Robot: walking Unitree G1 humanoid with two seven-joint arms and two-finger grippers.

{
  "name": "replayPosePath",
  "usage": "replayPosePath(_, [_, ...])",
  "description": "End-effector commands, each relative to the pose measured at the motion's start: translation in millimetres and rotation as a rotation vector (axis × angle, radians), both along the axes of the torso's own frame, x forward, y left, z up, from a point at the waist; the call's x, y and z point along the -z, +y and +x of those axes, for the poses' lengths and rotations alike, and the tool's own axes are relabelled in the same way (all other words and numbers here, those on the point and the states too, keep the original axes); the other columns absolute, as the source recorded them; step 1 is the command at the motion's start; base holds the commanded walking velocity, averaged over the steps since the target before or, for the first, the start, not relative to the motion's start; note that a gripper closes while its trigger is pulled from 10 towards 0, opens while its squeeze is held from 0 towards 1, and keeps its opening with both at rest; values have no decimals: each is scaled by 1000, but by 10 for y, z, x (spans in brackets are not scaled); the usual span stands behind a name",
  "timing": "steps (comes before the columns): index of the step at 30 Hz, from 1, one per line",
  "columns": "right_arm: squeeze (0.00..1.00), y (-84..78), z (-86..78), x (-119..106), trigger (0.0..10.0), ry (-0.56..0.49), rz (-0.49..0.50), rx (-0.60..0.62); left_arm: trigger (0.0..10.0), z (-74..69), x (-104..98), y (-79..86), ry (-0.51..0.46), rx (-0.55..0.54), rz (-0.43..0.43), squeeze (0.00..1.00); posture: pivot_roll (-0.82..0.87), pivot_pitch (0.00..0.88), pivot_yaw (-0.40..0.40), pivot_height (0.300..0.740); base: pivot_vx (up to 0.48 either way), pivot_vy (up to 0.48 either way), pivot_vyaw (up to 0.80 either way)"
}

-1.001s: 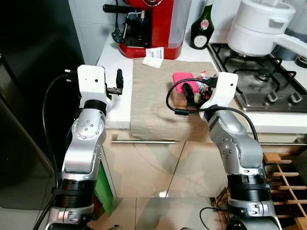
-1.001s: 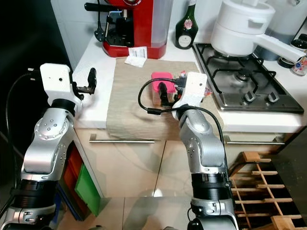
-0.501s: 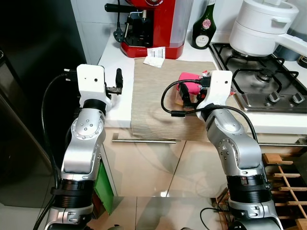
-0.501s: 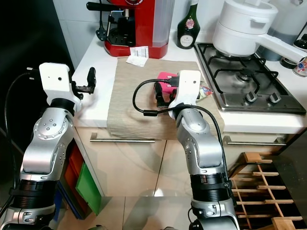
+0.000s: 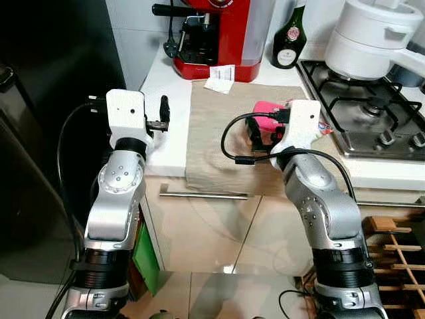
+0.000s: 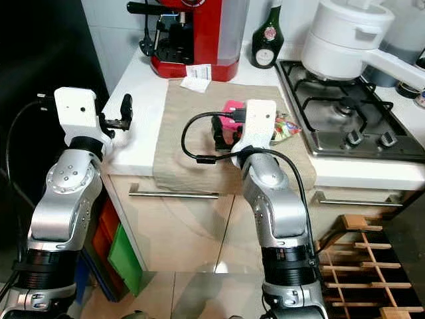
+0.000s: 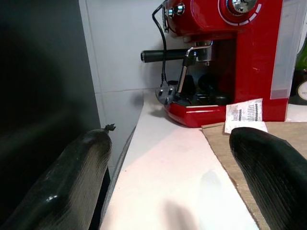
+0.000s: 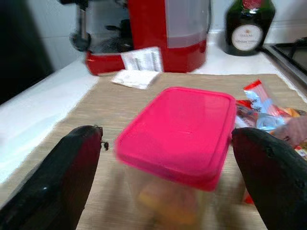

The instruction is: Restocking fridge

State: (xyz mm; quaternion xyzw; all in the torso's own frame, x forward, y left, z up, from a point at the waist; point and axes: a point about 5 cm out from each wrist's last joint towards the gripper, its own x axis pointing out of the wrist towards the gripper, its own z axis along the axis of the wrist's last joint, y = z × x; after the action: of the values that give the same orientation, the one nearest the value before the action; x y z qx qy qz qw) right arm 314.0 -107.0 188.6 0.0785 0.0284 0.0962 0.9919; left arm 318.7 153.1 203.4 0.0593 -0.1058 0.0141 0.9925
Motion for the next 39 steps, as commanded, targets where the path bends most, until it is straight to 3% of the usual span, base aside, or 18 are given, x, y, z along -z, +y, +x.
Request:
replayPosePath(1, [0, 41, -40, -68, 10000, -21, 13, -41, 10000, -19, -35, -23, -13, 10, 7, 0, 82, 0, -21, 740, 0, 0, 0])
replayPosePath(2, [0, 74, -106, -103, 10000, -42, 20, -92, 10000, -20, -33, -9, -14, 4, 6, 0, 82, 0, -21, 740, 0, 0, 0])
replayPosePath(11, [0, 107, -158, -199, 10000, -89, 35, -161, 10000, -9, -32, -27, -11, 8, 3, 0, 67, 0, -12, 740, 0, 0, 0])
replayPosePath(14, [0, 235, -188, -213, 10000, -105, 22, -246, 10000, 3, -32, -31, -9, 9, 1, 0, 63, 0, -9, 740, 0, 0, 0])
replayPosePath(15, [0, 319, -151, -193, 10000, -101, 10, -283, 10000, 17, -30, -39, -8, 9, -2, 0, 58, 0, -5, 740, 0, 0, 0])
replayPosePath(22, [0, 496, -28, -275, 10000, -128, 24, -342, 10000, 39, -37, -59, -9, 13, -3, 0, 63, 0, -2, 740, 0, 0, 0])
replayPosePath(27, [0, 556, 66, -195, 10000, -44, 117, -358, 10000, 56, -10, 41, 23, -57, 46, 0, 77, 0, -8, 740, 0, 0, 0])
replayPosePath(33, [0, 626, 132, 6, 10000, 99, 215, -380, 10000, 62, 87, 290, 100, -213, 86, 0, 91, 0, -11, 740, 0, 0, 0])
replayPosePath(39, [0, 651, 150, 95, 10000, 141, 213, -384, 10000, 51, 74, 321, 104, -162, 76, 0, 91, 0, -11, 740, 0, 0, 0])
